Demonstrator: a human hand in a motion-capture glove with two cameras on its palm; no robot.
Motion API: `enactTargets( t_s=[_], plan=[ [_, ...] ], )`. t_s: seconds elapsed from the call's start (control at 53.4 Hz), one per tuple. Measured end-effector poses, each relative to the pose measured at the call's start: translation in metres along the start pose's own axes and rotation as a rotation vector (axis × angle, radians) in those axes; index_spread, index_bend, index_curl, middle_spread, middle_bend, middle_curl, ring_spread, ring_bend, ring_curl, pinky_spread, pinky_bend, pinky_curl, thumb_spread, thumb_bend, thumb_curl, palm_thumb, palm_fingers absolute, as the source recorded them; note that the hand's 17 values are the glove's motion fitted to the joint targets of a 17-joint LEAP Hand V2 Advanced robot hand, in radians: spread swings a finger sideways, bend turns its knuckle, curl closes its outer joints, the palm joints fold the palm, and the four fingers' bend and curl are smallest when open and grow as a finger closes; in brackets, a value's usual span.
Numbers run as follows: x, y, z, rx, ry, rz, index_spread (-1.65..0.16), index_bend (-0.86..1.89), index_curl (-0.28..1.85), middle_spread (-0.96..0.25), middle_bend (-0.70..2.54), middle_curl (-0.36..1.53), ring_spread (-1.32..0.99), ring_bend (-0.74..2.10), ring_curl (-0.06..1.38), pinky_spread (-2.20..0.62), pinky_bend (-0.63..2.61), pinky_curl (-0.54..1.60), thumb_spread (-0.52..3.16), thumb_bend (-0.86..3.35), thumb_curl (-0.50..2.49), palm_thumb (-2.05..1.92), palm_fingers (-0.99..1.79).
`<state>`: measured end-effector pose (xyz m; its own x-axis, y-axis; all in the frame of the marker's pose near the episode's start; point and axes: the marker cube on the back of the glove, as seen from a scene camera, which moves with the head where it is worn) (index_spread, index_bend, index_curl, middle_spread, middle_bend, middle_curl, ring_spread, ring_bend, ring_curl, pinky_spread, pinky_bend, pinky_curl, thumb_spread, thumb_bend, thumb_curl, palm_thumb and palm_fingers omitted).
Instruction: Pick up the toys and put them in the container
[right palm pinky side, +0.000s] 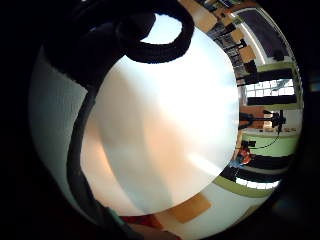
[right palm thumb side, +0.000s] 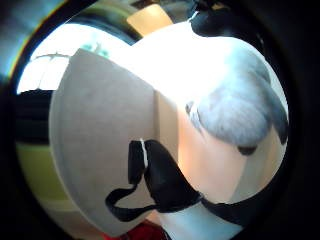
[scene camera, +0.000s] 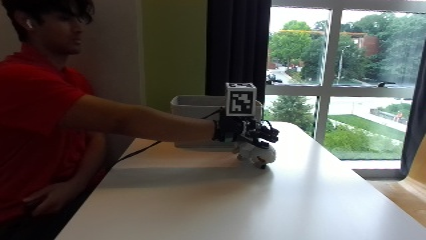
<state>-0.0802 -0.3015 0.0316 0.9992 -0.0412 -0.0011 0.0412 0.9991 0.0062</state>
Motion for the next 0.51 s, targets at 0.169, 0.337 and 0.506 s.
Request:
enactTargets(
  t_s=[0.169,0.337,0.506],
  plan=[
    [0.0,-0.023,0.009,-0.056,-0.036,0.058,-0.44,0.24,0.53,-0.13,0.19,0.37,-0.13,0.42,0.2,0.05,0.85,0.33,1.04,-0.07,0.22,-0.08,0.0],
    [0.003,-0.032,0.021,-0.149,-0.097,0.074,-0.43,0.18,0.5,-0.11,0.15,0.35,-0.08,0.35,0.18,0.08,0.99,0.36,1.04,-0.06,0.22,-0.07,-0.03],
    [-0.002,-0.032,0.038,-0.209,-0.12,0.058,-0.41,0.11,0.43,-0.07,0.1,0.3,-0.03,0.32,0.19,0.09,1.21,0.41,1.04,-0.04,0.23,-0.04,-0.09]
  ],
)
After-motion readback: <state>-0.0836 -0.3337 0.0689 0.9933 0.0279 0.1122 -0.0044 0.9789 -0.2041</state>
